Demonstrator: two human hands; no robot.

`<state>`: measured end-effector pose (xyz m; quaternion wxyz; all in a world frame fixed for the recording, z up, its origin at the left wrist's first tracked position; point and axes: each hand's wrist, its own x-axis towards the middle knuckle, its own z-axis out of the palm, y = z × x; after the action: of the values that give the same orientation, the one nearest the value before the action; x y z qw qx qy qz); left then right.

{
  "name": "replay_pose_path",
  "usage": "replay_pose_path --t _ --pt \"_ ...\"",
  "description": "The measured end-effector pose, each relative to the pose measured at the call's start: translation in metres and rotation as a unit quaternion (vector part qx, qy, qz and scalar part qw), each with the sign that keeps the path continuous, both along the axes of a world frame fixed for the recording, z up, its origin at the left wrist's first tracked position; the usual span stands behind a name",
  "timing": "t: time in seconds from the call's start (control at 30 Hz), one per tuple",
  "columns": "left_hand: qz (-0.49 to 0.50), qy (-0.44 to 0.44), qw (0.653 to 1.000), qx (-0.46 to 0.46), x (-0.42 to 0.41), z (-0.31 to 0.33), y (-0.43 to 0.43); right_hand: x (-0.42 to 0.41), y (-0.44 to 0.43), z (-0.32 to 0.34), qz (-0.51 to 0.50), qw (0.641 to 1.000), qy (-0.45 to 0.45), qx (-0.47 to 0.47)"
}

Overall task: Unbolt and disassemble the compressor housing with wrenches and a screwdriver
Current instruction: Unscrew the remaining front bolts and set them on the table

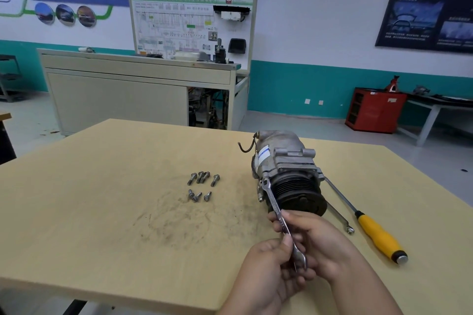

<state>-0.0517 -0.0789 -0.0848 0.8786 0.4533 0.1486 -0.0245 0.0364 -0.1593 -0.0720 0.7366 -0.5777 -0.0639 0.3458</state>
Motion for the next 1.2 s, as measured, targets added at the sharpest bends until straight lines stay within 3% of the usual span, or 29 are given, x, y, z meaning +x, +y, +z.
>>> replay_pose_path --t 0.17,0.47,0.6,0.8,1.2 --pt "0.001 0.008 0.999 -0.044 -0.005 0.006 0.005 -0.005 0.013 -0.002 -0.036 0.998 0.026 0.041" --pt "0.039 -0.006 0.992 0.124 -0.013 0.008 0.025 -0.015 0.028 -0.002 -0.096 0.994 -0.051 -0.012" --pt "0.041 0.003 0.998 0.056 -0.014 0.01 0.03 -0.017 0.03 0.0 -0.087 0.995 -0.057 -0.001" --pt "0.048 0.035 0.995 -0.074 -0.007 0.007 0.027 -0.016 0.025 -0.007 -0.051 0.996 0.031 0.059" --pt "0.062 0.011 0.994 0.093 -0.007 -0.009 0.02 -0.021 0.02 -0.014 -0.062 0.997 -0.026 0.045"
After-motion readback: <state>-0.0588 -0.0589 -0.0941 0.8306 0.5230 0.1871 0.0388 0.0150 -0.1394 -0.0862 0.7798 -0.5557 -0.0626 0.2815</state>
